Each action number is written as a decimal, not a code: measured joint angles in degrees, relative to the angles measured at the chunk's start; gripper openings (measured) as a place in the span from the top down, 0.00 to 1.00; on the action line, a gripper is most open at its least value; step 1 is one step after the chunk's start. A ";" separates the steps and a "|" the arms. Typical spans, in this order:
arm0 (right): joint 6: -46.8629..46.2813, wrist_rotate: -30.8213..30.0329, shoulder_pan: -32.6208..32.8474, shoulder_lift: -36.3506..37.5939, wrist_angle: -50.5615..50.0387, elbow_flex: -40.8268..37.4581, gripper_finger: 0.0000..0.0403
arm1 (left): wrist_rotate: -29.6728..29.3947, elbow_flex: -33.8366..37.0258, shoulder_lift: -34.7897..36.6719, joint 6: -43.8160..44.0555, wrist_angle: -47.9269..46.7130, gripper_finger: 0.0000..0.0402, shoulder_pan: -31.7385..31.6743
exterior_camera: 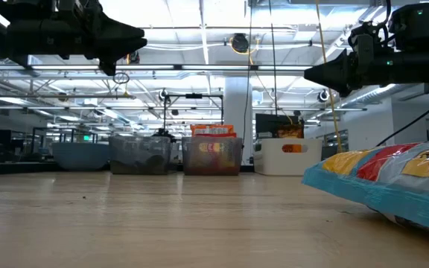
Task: Pick & Place Food Item
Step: Put the blue noodle pack into the right black bin
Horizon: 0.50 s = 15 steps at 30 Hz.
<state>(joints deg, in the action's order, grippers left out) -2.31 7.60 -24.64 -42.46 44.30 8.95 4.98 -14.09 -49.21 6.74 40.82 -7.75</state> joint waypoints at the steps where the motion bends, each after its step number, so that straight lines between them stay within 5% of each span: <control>1: 0.00 0.00 0.00 0.00 0.00 0.00 0.82 | -1.12 0.00 0.00 0.79 0.00 0.72 0.00; 9: 0.00 0.00 0.00 0.00 0.02 0.00 0.82 | -8.40 0.00 0.00 13.31 0.46 0.72 0.00; 15: 0.00 0.00 0.01 0.00 0.01 0.00 0.82 | -8.62 0.00 -0.04 18.90 3.27 0.72 0.00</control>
<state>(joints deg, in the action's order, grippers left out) -2.31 7.60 -24.63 -42.46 44.31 8.95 -3.64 -14.09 -49.25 25.64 44.09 -7.75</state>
